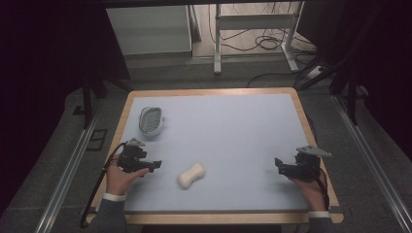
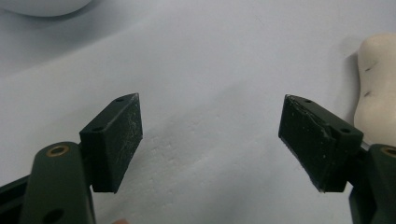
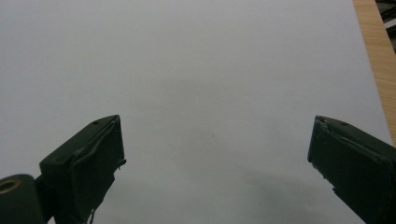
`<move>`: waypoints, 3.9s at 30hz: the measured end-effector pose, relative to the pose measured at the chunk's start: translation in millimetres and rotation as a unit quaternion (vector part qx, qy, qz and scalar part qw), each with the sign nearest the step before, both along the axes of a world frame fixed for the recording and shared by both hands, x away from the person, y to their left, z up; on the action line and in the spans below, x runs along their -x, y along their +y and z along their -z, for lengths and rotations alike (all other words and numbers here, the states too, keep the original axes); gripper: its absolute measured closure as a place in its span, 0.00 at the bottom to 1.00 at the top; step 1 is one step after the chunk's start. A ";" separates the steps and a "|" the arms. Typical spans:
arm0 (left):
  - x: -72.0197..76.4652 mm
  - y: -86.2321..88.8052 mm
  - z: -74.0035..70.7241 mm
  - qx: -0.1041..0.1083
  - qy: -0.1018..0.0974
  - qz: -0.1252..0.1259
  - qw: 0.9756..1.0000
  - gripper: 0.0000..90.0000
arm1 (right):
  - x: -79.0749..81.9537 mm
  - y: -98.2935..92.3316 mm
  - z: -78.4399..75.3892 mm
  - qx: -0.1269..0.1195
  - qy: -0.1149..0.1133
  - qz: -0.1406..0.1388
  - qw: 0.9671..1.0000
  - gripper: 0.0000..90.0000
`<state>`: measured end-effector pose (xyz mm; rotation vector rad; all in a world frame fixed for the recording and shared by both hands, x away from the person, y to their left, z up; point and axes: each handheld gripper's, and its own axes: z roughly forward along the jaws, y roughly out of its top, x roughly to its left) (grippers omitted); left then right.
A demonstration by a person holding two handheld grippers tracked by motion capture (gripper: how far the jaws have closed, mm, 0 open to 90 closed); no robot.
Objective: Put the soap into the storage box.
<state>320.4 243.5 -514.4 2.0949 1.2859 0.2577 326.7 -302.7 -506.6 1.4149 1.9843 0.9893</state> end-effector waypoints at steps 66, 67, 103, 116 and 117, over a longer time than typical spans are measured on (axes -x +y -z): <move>13.9 -20.3 -62.5 -0.036 -0.013 0.039 0.998 0.23 | 16.8 -23.0 -3.3 0.007 -0.018 0.002 1.000 0.08; 13.9 -20.3 -62.5 -0.036 -0.013 0.039 0.998 0.23 | 16.8 -23.0 -3.3 0.007 -0.018 0.002 1.000 0.08; 8.1 -87.4 -59.1 -0.093 0.010 0.103 0.990 0.23 | 16.3 -23.9 -0.1 0.016 -0.012 0.008 1.000 0.08; 6.9 -117.4 -47.9 -0.119 0.029 0.130 0.984 0.24 | 16.4 -22.2 1.0 0.017 -0.013 0.001 1.000 0.08; 6.9 -117.4 -47.9 -0.119 0.029 0.130 0.984 0.24 | 16.4 -22.3 1.2 0.018 -0.012 0.002 1.000 0.08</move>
